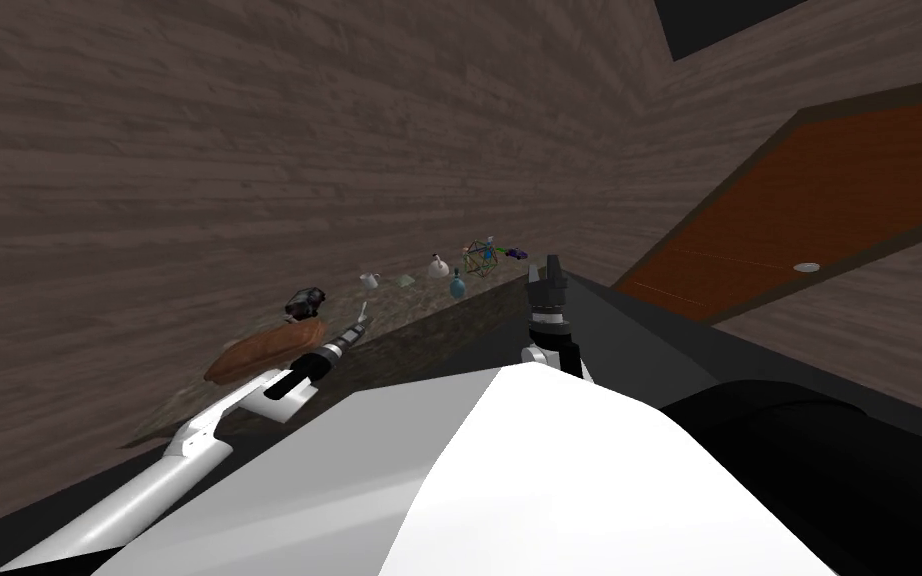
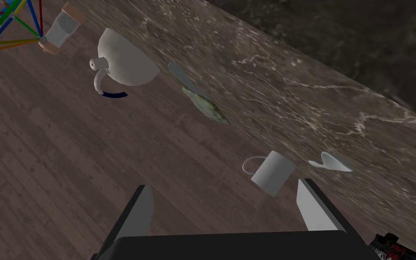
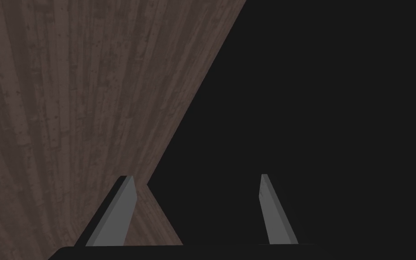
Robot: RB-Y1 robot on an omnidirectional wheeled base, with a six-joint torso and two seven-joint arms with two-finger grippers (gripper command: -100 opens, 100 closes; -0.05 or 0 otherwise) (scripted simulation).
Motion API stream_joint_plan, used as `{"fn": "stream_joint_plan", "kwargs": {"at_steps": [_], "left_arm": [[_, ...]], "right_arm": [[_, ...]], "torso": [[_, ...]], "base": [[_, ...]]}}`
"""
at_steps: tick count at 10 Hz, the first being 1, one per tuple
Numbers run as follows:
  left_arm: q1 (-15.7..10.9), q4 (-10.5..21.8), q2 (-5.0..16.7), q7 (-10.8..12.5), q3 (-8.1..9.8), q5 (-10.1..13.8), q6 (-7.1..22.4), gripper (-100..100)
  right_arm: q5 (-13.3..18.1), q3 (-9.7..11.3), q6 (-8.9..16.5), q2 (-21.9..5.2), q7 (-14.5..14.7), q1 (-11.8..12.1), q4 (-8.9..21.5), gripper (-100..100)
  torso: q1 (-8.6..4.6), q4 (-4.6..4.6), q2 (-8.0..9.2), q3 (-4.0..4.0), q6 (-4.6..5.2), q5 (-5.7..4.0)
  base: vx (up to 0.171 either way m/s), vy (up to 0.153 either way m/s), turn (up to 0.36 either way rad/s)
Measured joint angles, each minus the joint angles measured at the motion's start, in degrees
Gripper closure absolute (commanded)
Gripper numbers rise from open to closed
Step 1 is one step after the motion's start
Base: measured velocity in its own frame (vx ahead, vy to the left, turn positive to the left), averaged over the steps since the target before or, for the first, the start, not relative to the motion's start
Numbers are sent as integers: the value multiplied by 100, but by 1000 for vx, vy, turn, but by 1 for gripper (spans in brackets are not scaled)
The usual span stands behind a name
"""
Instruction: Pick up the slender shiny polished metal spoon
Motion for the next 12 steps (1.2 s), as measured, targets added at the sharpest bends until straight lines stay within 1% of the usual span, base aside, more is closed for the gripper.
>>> {"fn": "stream_joint_plan", "kwargs": {"at_steps": [1, 2, 3, 4, 6, 8, 9, 10, 11, 12], "left_arm": [[21, 119, 224, 82, -38, 62, 107, -100], [-52, 322, 401, 164, -165, 97, 282, -100], [117, 264, 521, 199, -102, 101, 417, -100], [124, 439, 602, 216, -181, 84, 513, -100], [305, 521, 844, 305, -168, 124, 677, -100], [350, 653, 1131, 424, -245, 201, 858, -100], [357, 767, 1354, 515, -342, 269, 1018, -100], [416, 896, 1470, 581, -407, 271, 1170, -100], [547, 895, 1612, 653, -414, 276, 1368, -100], [568, 939, 1701, 700, -446, 303, 1461, -100]], "right_arm": [[0, 0, 0, 0, 0, 0, 0, 0], [0, 0, 0, 0, 0, 0, 0, 0], [0, 0, 0, 0, 0, 1, 0, 0], [0, 0, 0, 0, 0, 0, 0, 0], [0, 0, 0, 0, 0, 0, 0, 0], [0, 0, 0, 0, 0, 0, 0, 0], [0, 0, 0, 0, 0, 0, 0, 0], [0, 0, 0, 0, 0, 1, 0, 0], [0, 0, 0, 0, 0, 1, 0, 0], [0, 0, 0, 0, 0, 1, 0, 0]], "torso": [[-2, -1, -3, -2, 3, -1], [-5, -3, -12, -7, 3, -1], [-5, -2, -9, -5, -3, -2], [-6, -3, -14, -8, 2, 0], [-1, -2, -7, -4, 2, -1], [-2, -1, -7, -4, 1, -1], [-2, -4, -18, -10, 4, -1], [-3, -6, -27, -16, 0, 0], [-1, -7, -34, -19, 1, -1], [-5, -6, -23, -14, -1, 0]], "base": [[74, -30, -214], [68, -20, -71], [80, -28, -116], [59, -13, -70], [54, -7, -117], [79, -13, -178], [123, -15, -182], [137, -5, -143], [93, -12, -61], [80, -29, -97]]}}
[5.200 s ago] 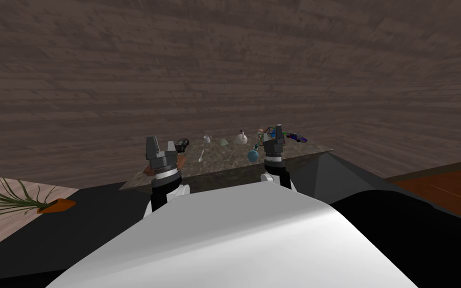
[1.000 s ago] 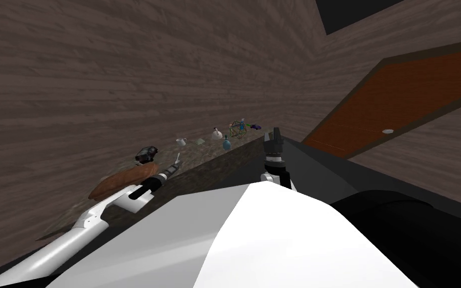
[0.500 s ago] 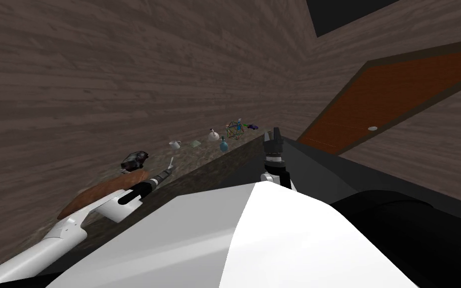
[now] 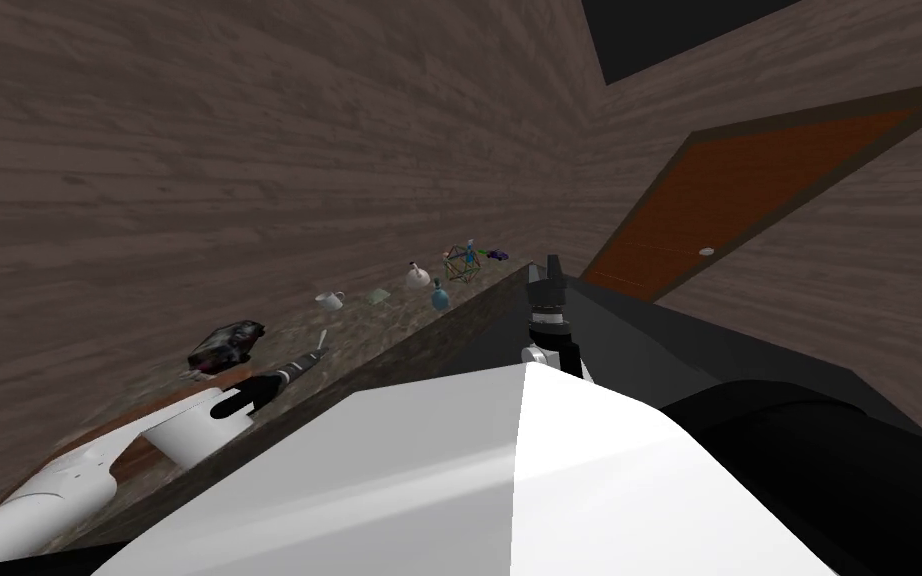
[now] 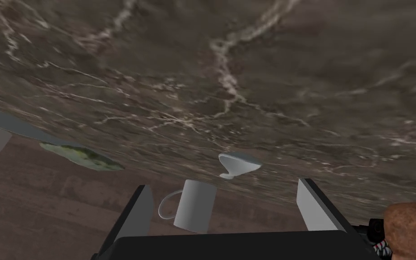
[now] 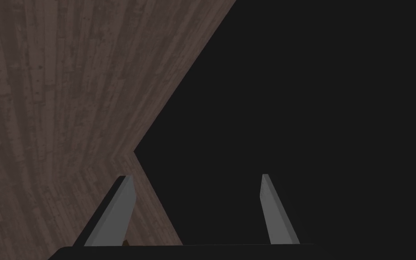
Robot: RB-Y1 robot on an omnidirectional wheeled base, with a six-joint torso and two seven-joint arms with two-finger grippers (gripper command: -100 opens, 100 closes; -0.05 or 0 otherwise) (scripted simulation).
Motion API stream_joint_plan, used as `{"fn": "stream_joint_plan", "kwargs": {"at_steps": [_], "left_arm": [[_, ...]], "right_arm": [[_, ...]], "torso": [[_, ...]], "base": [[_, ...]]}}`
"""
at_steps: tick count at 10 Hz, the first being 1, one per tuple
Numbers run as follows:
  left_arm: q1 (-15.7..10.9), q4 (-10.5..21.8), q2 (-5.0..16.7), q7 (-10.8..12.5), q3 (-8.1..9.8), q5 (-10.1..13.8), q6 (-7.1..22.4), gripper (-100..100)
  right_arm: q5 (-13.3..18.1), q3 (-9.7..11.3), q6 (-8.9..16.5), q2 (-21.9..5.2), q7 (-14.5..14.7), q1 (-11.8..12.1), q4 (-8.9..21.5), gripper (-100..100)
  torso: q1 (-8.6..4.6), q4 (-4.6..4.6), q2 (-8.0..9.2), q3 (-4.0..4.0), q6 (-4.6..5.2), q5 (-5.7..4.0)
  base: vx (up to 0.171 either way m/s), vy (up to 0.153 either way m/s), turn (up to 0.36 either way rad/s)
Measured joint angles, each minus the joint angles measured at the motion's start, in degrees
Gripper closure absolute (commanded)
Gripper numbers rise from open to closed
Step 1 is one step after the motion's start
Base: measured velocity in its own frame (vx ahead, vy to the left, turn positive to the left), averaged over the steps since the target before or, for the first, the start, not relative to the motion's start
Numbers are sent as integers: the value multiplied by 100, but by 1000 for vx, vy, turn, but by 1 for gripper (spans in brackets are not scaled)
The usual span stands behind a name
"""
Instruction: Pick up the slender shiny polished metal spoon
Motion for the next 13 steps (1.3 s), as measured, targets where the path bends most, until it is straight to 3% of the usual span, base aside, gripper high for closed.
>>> {"fn": "stream_joint_plan", "kwargs": {"at_steps": [2, 4, 5, 6, 7, 11, 12, 13], "left_arm": [[-75, 275, 185, 68, -232, 77, 105, -100], [177, 357, 483, 221, -253, 146, 277, -100], [189, 393, 518, 260, -309, 146, 372, -100], [187, 395, 519, 265, -316, 146, 397, 0], [187, 394, 519, 264, -315, 146, 395, -100], [-10, 898, 205, 246, -388, 229, 438, -100], [-16, 909, 193, 244, -389, 228, 450, 100], [-15, 909, 195, 244, -389, 228, 449, 100]], "right_arm": [[0, 0, 0, 0, 0, -1, 0, 0], [0, 0, 0, 0, 0, 0, 0, 0], [0, 0, 0, 0, 0, 0, 0, 0], [0, 0, 0, 0, 0, 0, 0, 0], [0, 0, 0, 0, 0, -1, 0, 0], [0, 0, 1, 0, 0, -3, 1, 0], [0, -1, 1, 0, 0, -1, 1, 0], [0, 0, 0, 0, 0, -1, 1, 0]], "torso": [[-4, 2, 5, 3, 3, -2], [-3, 1, 1, 2, 1, -2], [-3, 1, 5, 3, 0, 0], [-1, 5, 21, 12, -2, 0], [0, 8, 33, 20, -2, 0], [20, 19, 80, 47, -1, 5], [14, 17, 65, 40, -6, 4], [7, 13, 52, 32, -4, 2]], "base": [[87, -18, -150], [99, -13, -126], [34, -5, -12], [7, -1, 2], [-32, 18, -201], [-84, 36, -216], [-8, 5, 8], [-6, 6, 12]]}}
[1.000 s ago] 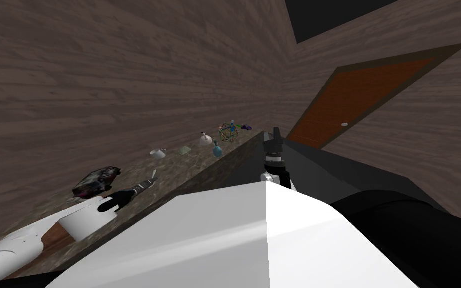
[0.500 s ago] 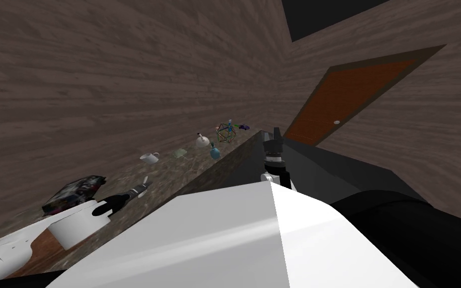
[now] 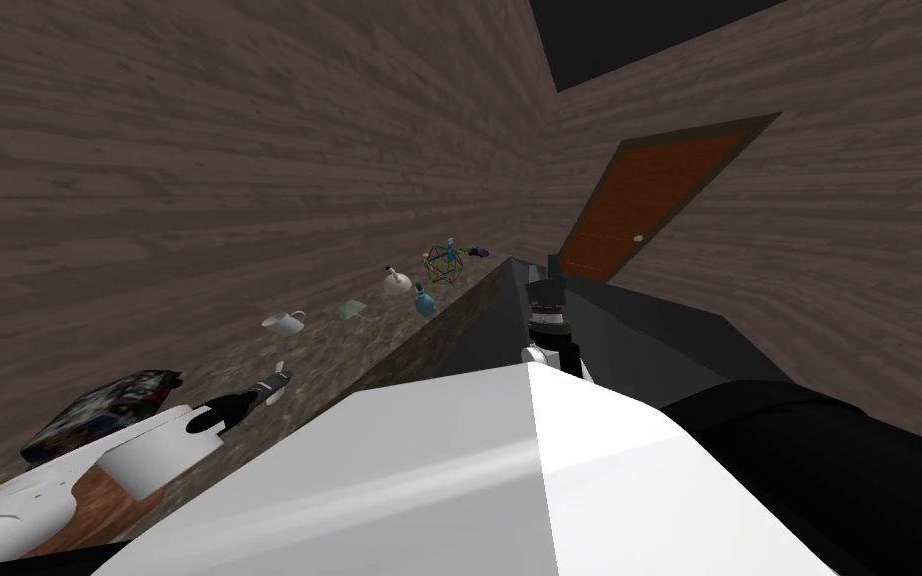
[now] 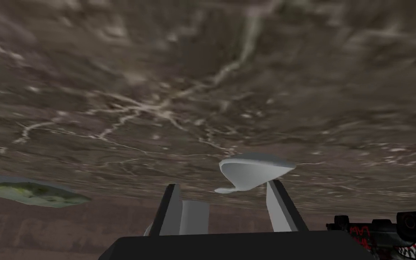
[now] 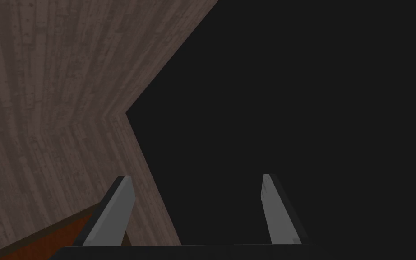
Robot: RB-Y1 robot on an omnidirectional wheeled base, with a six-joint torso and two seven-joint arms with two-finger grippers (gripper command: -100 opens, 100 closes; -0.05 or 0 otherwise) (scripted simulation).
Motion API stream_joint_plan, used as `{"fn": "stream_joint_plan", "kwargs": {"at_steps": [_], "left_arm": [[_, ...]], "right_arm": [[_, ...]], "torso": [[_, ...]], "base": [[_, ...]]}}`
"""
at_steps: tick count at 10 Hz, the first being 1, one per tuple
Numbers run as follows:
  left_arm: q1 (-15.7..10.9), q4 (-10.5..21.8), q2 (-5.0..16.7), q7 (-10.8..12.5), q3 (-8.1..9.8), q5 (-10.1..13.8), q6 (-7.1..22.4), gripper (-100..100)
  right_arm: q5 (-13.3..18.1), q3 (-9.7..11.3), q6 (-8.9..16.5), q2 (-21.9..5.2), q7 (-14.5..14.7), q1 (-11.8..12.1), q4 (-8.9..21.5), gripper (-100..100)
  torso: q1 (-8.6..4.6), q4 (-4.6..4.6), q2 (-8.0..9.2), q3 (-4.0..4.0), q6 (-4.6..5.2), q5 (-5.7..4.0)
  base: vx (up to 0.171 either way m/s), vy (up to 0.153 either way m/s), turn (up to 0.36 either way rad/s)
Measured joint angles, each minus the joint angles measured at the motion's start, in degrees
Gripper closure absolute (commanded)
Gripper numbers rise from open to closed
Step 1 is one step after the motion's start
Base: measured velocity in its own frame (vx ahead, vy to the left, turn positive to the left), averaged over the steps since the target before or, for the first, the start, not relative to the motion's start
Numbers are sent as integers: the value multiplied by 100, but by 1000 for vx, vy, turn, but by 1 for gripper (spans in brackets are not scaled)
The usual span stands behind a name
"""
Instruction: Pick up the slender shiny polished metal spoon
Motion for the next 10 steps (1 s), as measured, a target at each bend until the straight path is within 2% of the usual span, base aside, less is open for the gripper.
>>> {"fn": "stream_joint_plan", "kwargs": {"at_steps": [3, 4, 5, 7, 8, 9, 10], "left_arm": [[-1, 2, 5, -2, 4, -2, 2, 100], [-1, 2, 5, -2, 4, -2, 2, 0], [-1, 2, 5, -2, 4, -2, 2, 100], [64, -183, 112, 7, 30, -21, 3, 100], [178, -301, 168, 26, 91, -74, -20, 100], [168, -391, 247, 17, 61, -80, -53, 100], [166, -400, 255, 12, 53, -78, -60, 0]], "right_arm": [[0, 0, 0, 0, 0, 0, 0, 0], [0, 0, 0, 0, 0, 0, 0, 0], [0, 0, 0, 0, 0, 0, 0, 0], [0, 0, 0, 0, 0, 2, -1, 0], [0, 0, 0, 0, 0, 2, 0, 0], [0, 0, 0, 0, 0, 2, -1, 0], [0, 0, 0, 0, 0, 0, 0, 0]], "torso": [[0, -6, -16, -11, 3, 7], [0, -6, -16, -11, 3, 7], [1, -6, -17, -11, 3, 7], [-13, -11, -35, -22, -11, 3], [-17, -12, -43, -26, -6, 2], [-22, -13, -50, -30, -3, 2], [-13, -12, -39, -25, 5, 4]], "base": [[0, 0, 0], [0, 0, 0], [53, -10, 196], [89, -39, 269], [101, -51, 264], [42, -30, 61], [6, -6, -10]]}}
